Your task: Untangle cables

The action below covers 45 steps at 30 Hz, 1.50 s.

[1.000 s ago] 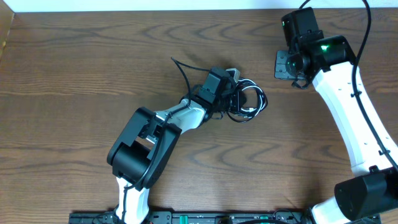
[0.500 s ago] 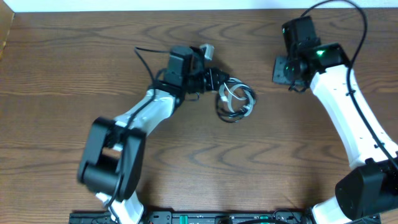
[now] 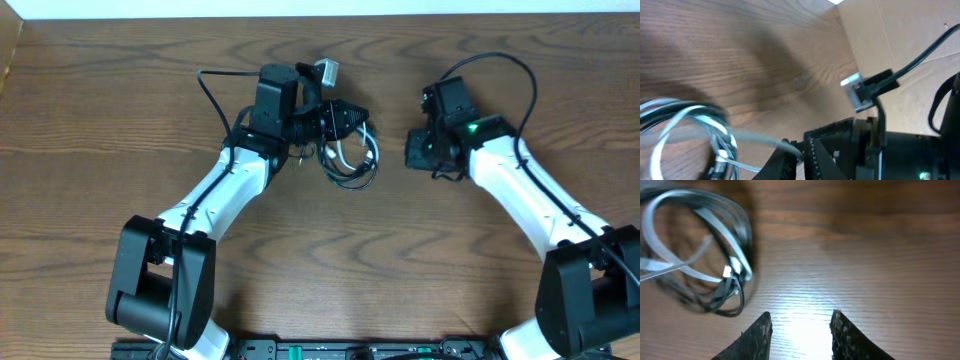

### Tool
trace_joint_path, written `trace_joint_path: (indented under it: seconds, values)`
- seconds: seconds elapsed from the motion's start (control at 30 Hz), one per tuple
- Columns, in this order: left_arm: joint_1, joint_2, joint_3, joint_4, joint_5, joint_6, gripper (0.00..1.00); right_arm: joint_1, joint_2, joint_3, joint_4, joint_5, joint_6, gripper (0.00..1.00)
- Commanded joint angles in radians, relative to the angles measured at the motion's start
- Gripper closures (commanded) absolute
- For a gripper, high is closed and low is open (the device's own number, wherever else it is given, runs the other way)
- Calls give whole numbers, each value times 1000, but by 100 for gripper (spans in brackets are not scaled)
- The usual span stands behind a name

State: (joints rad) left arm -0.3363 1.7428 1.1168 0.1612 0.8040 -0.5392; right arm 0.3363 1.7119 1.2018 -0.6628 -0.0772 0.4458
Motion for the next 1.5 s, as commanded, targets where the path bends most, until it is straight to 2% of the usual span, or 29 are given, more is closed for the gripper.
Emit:
trace_joint_path:
  seconds: [0.0, 0.17, 0.47, 0.53, 0.6, 0.7, 0.83, 1.03, 1.13, 1.2, 1.47]
  values:
    - [6, -28, -5, 5, 23, 6, 88, 19, 0, -26, 26, -35, 41, 65]
    - [6, -80, -5, 5, 19, 6, 88, 19, 2, -34, 73, -95, 42, 65]
    - [6, -170, -5, 0, 19, 7, 87, 21, 49, -40, 126, -87, 81, 63]
    - [6, -174, -5, -13, 18, 15, 83, 26, 82, -40, 150, -87, 81, 63]
    - [6, -174, -5, -42, 15, 45, 66, 36, 115, -40, 172, -87, 81, 63]
    - [6, -174, -5, -100, 1, 79, 54, 56, 161, -40, 205, -87, 85, 62]
    - [6, -174, -5, -168, -5, 146, 51, 84, 224, -40, 228, -77, 137, 63]
    - [6, -174, -5, -180, -8, 151, 50, 111, 243, -40, 221, -6, 182, 64]
    - [6, -174, -5, -183, -7, 151, 50, 126, 254, -40, 217, 60, 198, 87]
    - [7, -174, -5, -190, -8, 164, 50, 126, 256, -40, 210, 74, 197, 99]
    - [19, -174, -5, -380, -141, 286, 39, 114, 166, -33, 199, 71, 154, 99]
